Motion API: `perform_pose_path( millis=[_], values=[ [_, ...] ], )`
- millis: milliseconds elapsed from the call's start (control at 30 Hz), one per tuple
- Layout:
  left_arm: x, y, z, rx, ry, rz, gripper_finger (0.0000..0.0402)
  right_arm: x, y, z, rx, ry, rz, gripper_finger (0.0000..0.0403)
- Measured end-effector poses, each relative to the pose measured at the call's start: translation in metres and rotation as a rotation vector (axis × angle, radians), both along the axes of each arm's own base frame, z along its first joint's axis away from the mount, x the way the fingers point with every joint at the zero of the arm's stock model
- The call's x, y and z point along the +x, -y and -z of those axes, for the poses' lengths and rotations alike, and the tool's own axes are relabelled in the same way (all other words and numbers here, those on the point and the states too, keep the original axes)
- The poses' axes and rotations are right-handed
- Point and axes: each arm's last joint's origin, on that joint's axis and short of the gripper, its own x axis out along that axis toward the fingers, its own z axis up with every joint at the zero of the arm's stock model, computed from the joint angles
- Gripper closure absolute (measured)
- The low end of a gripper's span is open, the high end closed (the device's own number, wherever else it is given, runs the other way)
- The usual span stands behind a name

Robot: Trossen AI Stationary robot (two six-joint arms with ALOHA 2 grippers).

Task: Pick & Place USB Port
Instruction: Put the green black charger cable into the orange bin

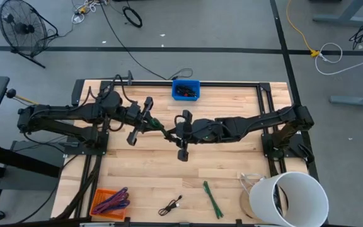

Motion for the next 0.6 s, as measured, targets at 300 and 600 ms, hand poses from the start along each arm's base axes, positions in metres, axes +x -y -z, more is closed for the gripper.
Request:
perform_pose_path(
  millis=[300,600],
  values=[
    [-0.002,0.0,0.002,-0.004,-0.033,-0.012,0.0386,-0.007,-0.009,0.011,0.043,-0.118,0.009,0.0257],
    [-0.002,0.005,0.017,-0.069,-0.208,0.024,0.0386,-0.019,-0.012,0.027,0.124,-0.302,0.076,0.0231]
  ],
)
